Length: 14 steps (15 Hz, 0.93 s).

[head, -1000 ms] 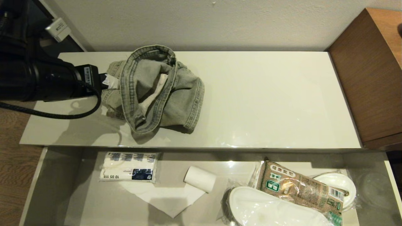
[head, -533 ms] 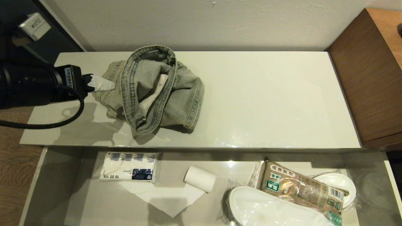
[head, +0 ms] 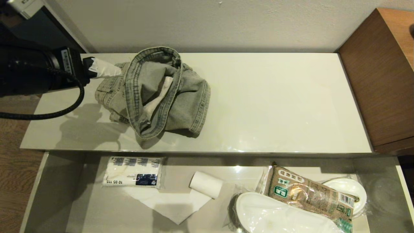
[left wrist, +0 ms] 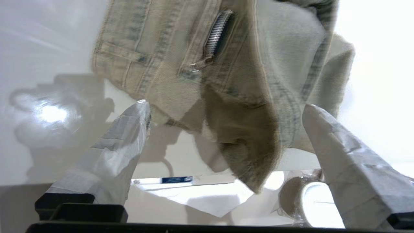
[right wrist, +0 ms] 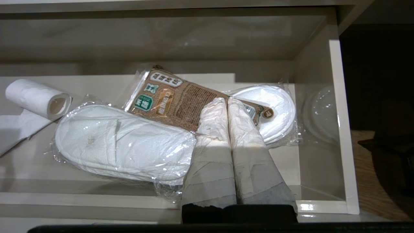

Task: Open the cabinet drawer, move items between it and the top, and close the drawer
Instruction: Pick up the shorts on the table

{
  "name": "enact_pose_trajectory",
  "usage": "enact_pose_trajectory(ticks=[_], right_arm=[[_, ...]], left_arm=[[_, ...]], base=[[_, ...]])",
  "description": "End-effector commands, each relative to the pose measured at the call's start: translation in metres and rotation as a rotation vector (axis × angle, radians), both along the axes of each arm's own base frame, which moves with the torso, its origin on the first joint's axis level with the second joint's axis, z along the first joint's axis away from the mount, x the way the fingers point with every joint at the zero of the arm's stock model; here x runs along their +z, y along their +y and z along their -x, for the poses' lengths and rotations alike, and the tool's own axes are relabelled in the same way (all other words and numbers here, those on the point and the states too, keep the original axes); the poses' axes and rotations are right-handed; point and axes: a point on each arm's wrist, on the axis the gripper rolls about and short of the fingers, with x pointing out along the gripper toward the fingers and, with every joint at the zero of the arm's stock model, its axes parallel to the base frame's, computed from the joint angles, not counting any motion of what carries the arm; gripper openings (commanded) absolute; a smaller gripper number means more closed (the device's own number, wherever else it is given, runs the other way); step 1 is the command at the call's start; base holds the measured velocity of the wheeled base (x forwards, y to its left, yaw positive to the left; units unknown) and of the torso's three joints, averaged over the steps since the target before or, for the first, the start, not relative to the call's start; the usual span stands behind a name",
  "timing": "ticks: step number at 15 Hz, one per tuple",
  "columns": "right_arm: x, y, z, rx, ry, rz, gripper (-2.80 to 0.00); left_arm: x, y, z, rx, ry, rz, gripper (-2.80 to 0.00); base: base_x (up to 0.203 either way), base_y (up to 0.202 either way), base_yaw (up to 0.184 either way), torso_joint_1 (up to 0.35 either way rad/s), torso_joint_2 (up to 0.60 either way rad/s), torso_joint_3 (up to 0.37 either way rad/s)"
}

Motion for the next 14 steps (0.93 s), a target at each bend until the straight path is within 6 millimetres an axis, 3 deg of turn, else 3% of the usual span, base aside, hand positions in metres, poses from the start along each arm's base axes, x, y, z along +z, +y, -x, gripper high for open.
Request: enact_pose_trajectory(ticks=[1,3,5,7,9,11,13,14], right_arm=[[-0.001,0.000,0.002,0.000,-0.020,0.000,-2.80],[-0.001,0.000,0.002,0.000,-0.020,0.000,-2.80],[-0.001,0.000,0.002,0.000,-0.020,0.002,-2.80],[-0.001,0.000,0.002,0.000,-0.020,0.000,-2.80],[-0.001,0.000,0.002,0.000,-0.020,-0.002,-2.80],[-0.001,0.000,0.002,0.000,-0.020,0.000,-2.80],[-0.001,0.000,0.002,0.002,-0.020,0.000,-2.80],[-0.001,0.000,0.002,0.000,-0.020,0.000,-2.80]], left_arm=[[-0.004,-0.010,-0.005,-0.038,0.019,-0.008,0.00],[-0.005,-0.027,-0.016,-0.088,0.032,-0.024,0.00],[-0.018,-0.047,-0.032,-0.126,0.077,-0.071,0.00],[-0.024,-0.054,-0.036,-0.134,0.094,-0.094,0.00],[-0.059,-0.071,-0.061,-0.111,0.201,-0.164,0.00],[-0.094,-0.073,-0.080,-0.009,0.284,-0.240,0.00],[-0.105,-0.074,-0.090,0.019,0.281,-0.225,0.00],[-0.108,-0.074,-0.092,0.036,0.274,-0.225,-2.80]], base=[[0.000,0.000,0.000,0.000,0.00,0.000],[0.000,0.000,0.000,0.000,0.00,0.000],[0.000,0.000,0.000,0.000,0.00,0.000],[0.000,0.000,0.000,0.000,0.00,0.000],[0.000,0.000,0.000,0.000,0.00,0.000],[0.000,0.000,0.000,0.000,0.00,0.000],[0.000,0.000,0.000,0.000,0.00,0.000],[0.000,0.000,0.000,0.000,0.00,0.000]])
